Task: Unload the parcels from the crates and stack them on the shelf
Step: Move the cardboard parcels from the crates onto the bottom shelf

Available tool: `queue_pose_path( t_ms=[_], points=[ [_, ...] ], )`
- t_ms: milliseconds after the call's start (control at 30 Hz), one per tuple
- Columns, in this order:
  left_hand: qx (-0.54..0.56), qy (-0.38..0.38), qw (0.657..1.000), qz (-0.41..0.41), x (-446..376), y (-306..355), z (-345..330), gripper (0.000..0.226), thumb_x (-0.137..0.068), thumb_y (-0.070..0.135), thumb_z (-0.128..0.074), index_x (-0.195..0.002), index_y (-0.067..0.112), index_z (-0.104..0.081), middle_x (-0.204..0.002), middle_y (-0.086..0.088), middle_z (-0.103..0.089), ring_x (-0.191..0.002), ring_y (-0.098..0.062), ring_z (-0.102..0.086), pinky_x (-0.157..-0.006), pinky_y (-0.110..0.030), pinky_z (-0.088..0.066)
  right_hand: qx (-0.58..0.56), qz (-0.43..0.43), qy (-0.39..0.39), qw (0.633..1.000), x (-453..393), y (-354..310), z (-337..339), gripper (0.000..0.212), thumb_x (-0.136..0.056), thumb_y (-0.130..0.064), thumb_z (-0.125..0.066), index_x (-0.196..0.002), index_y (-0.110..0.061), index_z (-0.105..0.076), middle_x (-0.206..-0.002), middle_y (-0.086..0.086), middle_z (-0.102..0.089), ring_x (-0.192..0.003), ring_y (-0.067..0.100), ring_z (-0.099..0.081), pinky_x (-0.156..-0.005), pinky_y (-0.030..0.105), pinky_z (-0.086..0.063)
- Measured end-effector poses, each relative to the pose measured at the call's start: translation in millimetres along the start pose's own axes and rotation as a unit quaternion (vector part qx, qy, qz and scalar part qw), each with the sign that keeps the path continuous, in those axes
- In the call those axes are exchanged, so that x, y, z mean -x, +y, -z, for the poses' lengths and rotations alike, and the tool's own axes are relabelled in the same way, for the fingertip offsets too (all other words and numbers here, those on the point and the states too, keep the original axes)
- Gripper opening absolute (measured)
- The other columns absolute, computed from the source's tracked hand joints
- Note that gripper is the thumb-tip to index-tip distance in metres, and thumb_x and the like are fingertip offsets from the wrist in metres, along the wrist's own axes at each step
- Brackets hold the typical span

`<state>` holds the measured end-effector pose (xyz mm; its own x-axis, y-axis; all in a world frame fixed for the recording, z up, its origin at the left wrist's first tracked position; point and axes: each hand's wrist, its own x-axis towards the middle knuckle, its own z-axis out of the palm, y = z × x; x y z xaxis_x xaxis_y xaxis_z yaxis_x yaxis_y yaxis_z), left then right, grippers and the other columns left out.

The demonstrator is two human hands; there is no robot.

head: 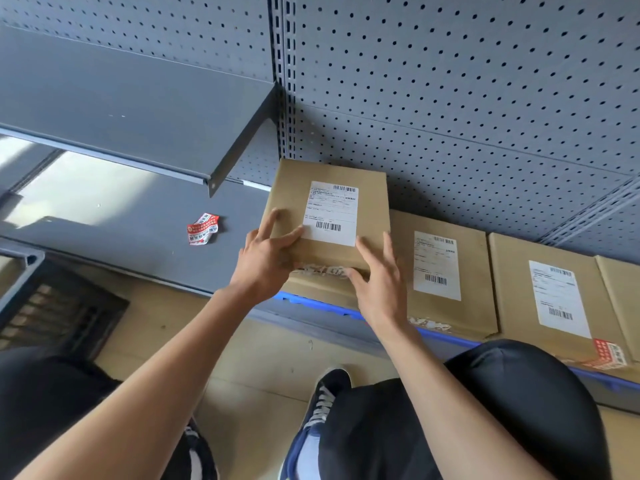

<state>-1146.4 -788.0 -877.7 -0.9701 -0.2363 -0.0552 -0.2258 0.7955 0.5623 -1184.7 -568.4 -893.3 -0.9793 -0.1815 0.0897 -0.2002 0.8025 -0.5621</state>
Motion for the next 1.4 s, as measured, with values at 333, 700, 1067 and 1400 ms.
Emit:
queue_pose_path(
  t_ms=[333,700,1067,1400],
  points=[
    [0.020,-0.002,1.000,-0.013,2,-15,-4,0.074,-0.085,0.016,-0.081,-0.143,0.049,-0.050,-0.168,0.009,-0.013,-0.140,-0.032,-0.031,-0.107,-0.059,-0.042,0.028,0.005,-0.001,1.000,12,2,-6,0.056,-0.095,-0.026,-0.069,-0.146,-0.038,-0.047,-0.166,0.006,-0.018,-0.128,0.041,-0.047,-0.103,0.045,-0.048],
    [0.027,-0.009,0.999,-0.039,4,-23,1,0.078,-0.082,0.003,-0.080,-0.142,0.045,-0.054,-0.168,0.008,-0.017,-0.146,-0.029,-0.025,-0.111,-0.054,-0.042,0.031,0.030,0.020,0.999,30,0,-6,0.049,-0.096,-0.019,-0.066,-0.142,-0.032,-0.054,-0.162,0.012,-0.025,-0.128,0.040,-0.045,-0.101,0.049,-0.049],
    [-0.078,-0.036,0.995,-0.053,10,-20,3,0.077,-0.090,0.010,-0.066,-0.153,0.044,-0.038,-0.168,0.006,-0.008,-0.154,-0.031,-0.002,-0.106,-0.064,-0.040,0.053,0.024,0.012,0.998,34,-3,-9,0.052,-0.097,-0.023,-0.065,-0.146,-0.030,-0.050,-0.164,0.013,-0.021,-0.136,0.039,-0.036,-0.100,0.051,-0.050],
    [-0.188,0.010,0.976,-0.113,21,-6,-2,0.074,-0.086,0.018,-0.067,-0.153,0.022,-0.036,-0.163,0.000,-0.025,-0.154,-0.026,-0.009,-0.114,-0.062,-0.029,0.087,0.061,0.008,0.994,32,-4,-8,0.051,-0.095,-0.023,-0.064,-0.144,-0.018,-0.050,-0.159,0.013,-0.032,-0.147,0.040,-0.022,-0.115,0.051,-0.037]
  ],
)
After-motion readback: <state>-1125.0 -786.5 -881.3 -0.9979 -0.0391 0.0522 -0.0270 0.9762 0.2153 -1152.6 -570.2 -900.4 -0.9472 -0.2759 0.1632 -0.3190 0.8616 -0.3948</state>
